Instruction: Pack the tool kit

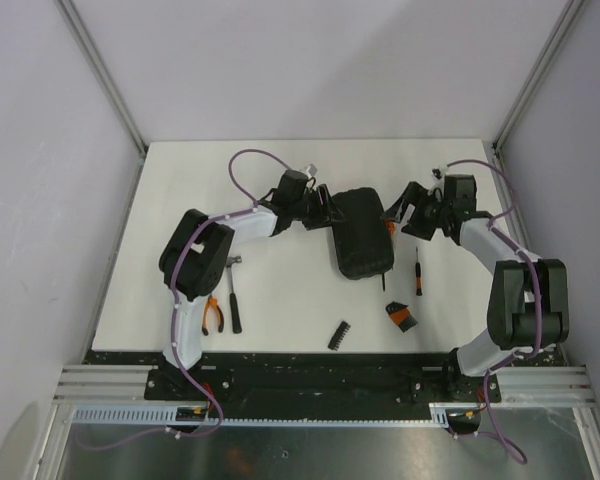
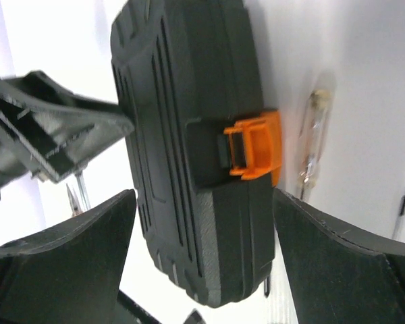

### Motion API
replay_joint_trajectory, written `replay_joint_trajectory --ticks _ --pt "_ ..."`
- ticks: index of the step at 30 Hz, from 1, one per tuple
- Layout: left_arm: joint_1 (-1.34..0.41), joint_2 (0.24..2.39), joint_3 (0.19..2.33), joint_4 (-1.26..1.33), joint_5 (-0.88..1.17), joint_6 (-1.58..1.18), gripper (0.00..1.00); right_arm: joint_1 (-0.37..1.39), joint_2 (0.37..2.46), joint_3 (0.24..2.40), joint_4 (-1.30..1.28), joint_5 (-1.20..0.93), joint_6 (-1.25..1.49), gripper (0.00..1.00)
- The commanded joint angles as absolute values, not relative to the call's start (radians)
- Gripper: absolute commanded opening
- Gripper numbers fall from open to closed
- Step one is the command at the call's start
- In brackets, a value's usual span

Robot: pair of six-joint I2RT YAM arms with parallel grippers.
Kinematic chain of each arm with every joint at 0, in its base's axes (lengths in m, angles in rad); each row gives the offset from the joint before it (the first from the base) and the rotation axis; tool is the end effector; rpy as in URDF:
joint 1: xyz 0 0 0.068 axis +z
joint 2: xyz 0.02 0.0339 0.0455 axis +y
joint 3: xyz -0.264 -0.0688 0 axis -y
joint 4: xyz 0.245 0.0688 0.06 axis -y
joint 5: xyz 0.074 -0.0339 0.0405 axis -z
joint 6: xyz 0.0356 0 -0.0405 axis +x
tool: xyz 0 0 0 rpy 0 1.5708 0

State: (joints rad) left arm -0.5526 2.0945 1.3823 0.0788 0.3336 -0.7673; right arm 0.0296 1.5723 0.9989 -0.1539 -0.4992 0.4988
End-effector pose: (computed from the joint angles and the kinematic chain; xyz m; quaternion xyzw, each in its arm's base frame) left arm 0.3883 -0.2532 0.1637 -0.0197 0.8827 -0.3901 0.2611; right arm 0.3367 0.0270 0.2250 0.1072 0.8834 0.3211 0.3241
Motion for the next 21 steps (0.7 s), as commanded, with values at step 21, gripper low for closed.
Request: replay_joint_trajectory --ticks 21 --pt "-0.558 2.178 1.369 -0.076 0.385 -0.744 0.48 0.098 1.564 0.694 0.153 -0.811 0.560 0.84"
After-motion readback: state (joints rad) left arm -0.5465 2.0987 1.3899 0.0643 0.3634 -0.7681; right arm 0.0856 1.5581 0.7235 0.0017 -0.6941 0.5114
